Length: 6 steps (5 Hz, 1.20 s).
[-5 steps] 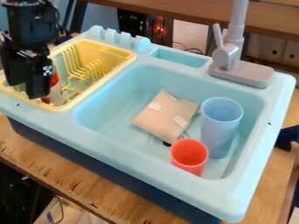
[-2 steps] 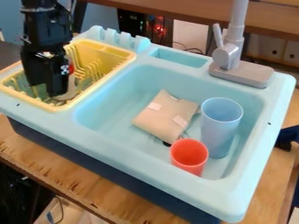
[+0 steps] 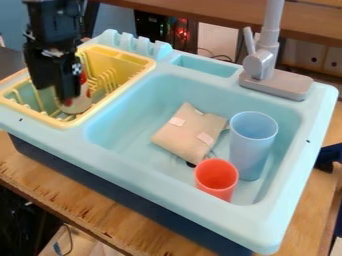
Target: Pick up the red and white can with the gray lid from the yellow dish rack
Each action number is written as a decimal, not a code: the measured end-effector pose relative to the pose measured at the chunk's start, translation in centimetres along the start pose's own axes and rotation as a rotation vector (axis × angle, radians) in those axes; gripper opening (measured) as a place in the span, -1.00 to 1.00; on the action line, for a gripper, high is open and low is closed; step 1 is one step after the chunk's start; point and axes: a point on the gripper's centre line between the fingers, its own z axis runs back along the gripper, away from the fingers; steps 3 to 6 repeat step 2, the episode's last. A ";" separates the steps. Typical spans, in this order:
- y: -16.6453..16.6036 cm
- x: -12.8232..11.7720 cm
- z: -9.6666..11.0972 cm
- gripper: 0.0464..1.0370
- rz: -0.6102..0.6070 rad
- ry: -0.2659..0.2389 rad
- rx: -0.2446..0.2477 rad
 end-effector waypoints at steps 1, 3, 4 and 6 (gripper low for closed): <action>-0.7 -0.8 1.5 0.93 0.022 0.011 0.028; -2.1 -2.1 4.7 0.93 0.090 0.028 0.106; -2.1 -2.1 4.7 0.93 0.090 0.028 0.106; -2.1 -2.1 4.7 0.93 0.090 0.028 0.106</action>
